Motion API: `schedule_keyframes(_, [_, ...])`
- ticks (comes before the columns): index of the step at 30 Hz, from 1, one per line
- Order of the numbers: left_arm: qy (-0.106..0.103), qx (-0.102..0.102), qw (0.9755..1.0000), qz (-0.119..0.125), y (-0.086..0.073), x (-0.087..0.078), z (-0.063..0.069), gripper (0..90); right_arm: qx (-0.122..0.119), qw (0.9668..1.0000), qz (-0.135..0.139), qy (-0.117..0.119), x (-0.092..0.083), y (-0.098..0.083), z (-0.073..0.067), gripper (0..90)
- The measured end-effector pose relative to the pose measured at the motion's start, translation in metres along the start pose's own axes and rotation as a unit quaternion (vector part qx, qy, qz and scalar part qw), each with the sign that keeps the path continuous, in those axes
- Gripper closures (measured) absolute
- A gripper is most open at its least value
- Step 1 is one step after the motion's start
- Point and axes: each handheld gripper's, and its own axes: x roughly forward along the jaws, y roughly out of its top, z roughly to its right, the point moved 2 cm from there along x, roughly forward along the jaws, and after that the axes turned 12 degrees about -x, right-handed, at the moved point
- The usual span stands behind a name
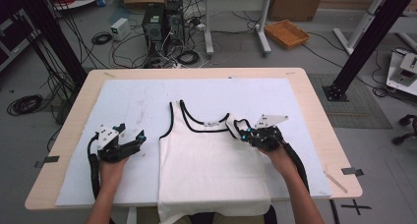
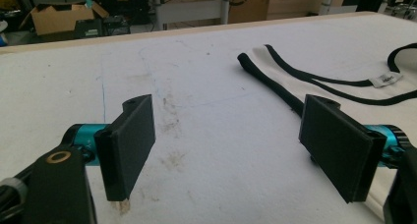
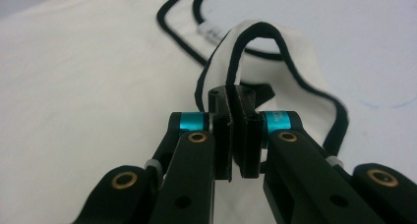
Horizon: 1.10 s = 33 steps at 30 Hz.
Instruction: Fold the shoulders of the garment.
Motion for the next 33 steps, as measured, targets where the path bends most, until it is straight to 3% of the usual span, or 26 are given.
schedule_keyframes(1, [0.001, 0.000, 1.0000, 0.000, 0.000, 0.000, 0.000, 21.6, 0.002, 1.0000, -0.002, -0.006, -0.003, -0.001, -0.002, 63.1])
schedule_keyframes(2, [0.002, 0.000, 1.0000, -0.001, 0.000, 0.000, 0.000, 21.5, 0.008, 0.9997, -0.004, -0.021, -0.006, -0.002, -0.003, 55.2])
schedule_keyframes(5, [0.003, -0.001, 1.0000, -0.003, 0.000, 0.001, 0.000, 21.5, -0.002, 0.9983, 0.021, -0.055, -0.014, 0.006, -0.004, 53.9])
schedule_keyframes(7, [0.003, 0.001, 1.0000, -0.004, 0.000, 0.001, 0.000, 21.6, -0.019, 0.9978, 0.028, -0.057, -0.014, 0.016, -0.007, 53.9])
schedule_keyframes(13, [0.003, 0.001, 1.0000, -0.005, 0.000, 0.001, 0.000, 21.7, -0.090, 0.9949, -0.016, -0.044, 0.022, 0.045, -0.015, 54.3])
schedule_keyframes(15, [0.003, 0.000, 1.0000, -0.006, 0.000, 0.001, 0.000, 21.7, -0.109, 0.9917, -0.055, -0.039, 0.040, 0.050, -0.016, 59.9])
schedule_keyframes(17, [0.002, -0.002, 1.0000, -0.005, 0.000, 0.001, 0.000, 21.8, -0.135, 0.9838, -0.110, -0.044, 0.052, 0.049, -0.014, 82.7])
schedule_keyframes(18, [0.002, -0.002, 1.0000, -0.005, 0.000, 0.001, -0.001, 21.7, -0.137, 0.9824, -0.116, -0.052, 0.053, 0.048, -0.011, 85.0])
schedule_keyframes(20, [0.002, -0.003, 1.0000, -0.005, 0.000, 0.001, 0.000, 21.7, -0.110, 0.9881, -0.091, -0.057, 0.044, 0.047, -0.007, 86.2])
schedule_keyframes(24, [0.003, 0.000, 1.0000, -0.006, 0.000, 0.001, 0.000, 21.9, -0.059, 0.9953, -0.025, -0.072, 0.011, 0.041, -0.001, 86.3])
schedule_keyframes(27, [0.005, 0.004, 1.0000, -0.004, 0.000, 0.001, 0.001, 22.0, -0.031, 0.9963, 0.029, -0.074, -0.012, 0.027, -0.001, 86.1])
schedule_keyframes(29, [0.004, 0.003, 1.0000, -0.004, 0.000, 0.000, 0.001, 22.0, -0.018, 0.9968, 0.051, -0.059, -0.021, 0.015, -0.006, 86.0])
schedule_keyframes(33, [0.002, 0.001, 1.0000, -0.001, 0.000, 0.000, 0.000, 22.3, -0.020, 0.9973, 0.055, -0.045, -0.030, -0.007, -0.019, 86.0])
